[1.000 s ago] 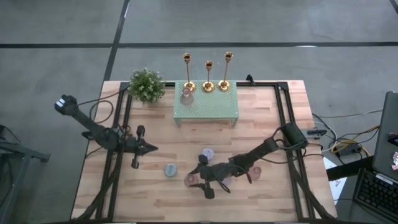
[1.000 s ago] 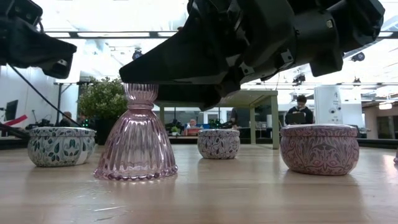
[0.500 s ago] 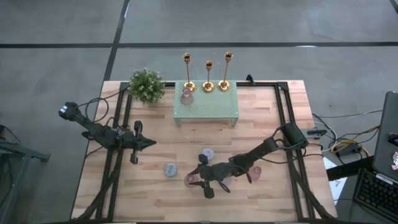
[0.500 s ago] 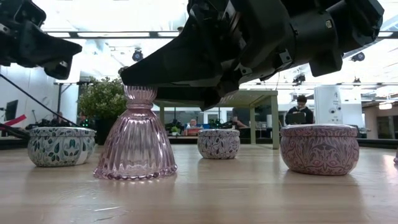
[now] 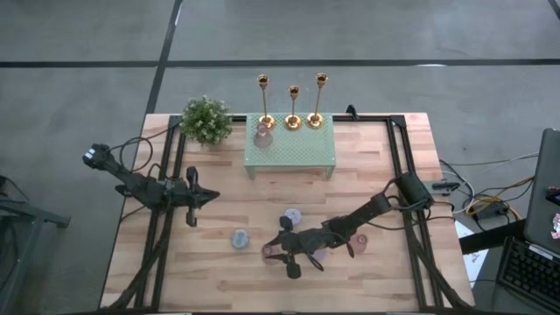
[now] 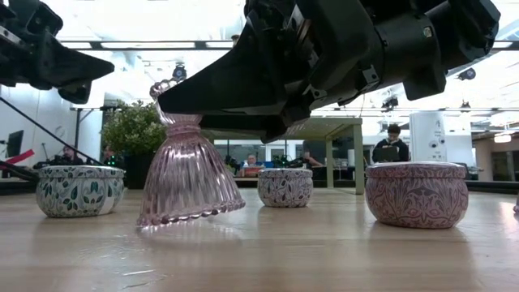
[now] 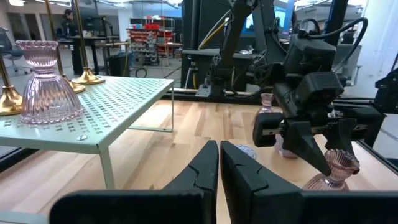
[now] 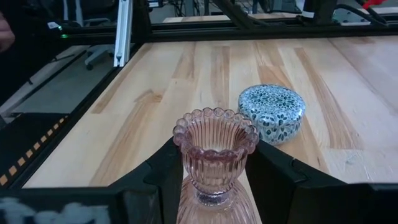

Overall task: Stock candles and vases on shelf
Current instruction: Align the left pink glass vase with the other pink vase on the shelf

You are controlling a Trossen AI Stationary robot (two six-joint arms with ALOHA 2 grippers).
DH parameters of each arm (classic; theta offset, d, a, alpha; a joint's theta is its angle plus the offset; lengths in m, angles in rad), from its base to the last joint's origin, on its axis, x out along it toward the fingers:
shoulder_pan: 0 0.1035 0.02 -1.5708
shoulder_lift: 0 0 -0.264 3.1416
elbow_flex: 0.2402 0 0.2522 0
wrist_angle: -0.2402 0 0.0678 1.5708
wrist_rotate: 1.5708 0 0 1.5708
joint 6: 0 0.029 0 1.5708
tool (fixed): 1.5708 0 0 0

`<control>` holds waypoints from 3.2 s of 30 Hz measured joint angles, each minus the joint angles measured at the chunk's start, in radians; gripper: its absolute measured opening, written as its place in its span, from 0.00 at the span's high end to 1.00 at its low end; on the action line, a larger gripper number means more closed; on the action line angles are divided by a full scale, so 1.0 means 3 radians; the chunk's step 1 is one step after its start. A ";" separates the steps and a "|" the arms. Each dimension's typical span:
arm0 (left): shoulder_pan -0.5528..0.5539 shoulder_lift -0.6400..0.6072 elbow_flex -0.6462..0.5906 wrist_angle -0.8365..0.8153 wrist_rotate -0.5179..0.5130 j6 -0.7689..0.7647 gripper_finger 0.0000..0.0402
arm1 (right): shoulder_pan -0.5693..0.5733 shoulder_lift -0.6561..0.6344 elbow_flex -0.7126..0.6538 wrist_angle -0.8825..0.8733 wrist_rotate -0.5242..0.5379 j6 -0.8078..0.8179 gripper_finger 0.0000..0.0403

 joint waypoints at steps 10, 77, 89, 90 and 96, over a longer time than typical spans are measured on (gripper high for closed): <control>0.0000 0.0001 0.0000 -0.0004 -0.0001 -0.0005 0.95 | -0.0015 -0.0001 0.0001 0.0041 0.0008 -0.0034 0.64; -0.0001 0.0047 0.0000 0.0055 0.0020 -0.0017 0.95 | -0.1898 -0.2116 -0.0656 -0.0683 0.0406 -0.0451 0.64; -0.0001 0.0047 0.0000 0.0058 0.0019 -0.0017 0.95 | -0.2115 -0.2108 -0.0656 -0.0684 0.0405 -0.0344 0.64; -0.0001 0.0047 0.0000 0.0058 0.0019 -0.0016 0.95 | -0.2126 -0.2095 -0.0655 -0.0677 0.0407 -0.0344 0.64; -0.0001 0.0046 0.0000 0.0057 0.0019 -0.0018 0.95 | -0.2179 -0.2019 -0.0655 -0.0676 0.0406 -0.0332 0.64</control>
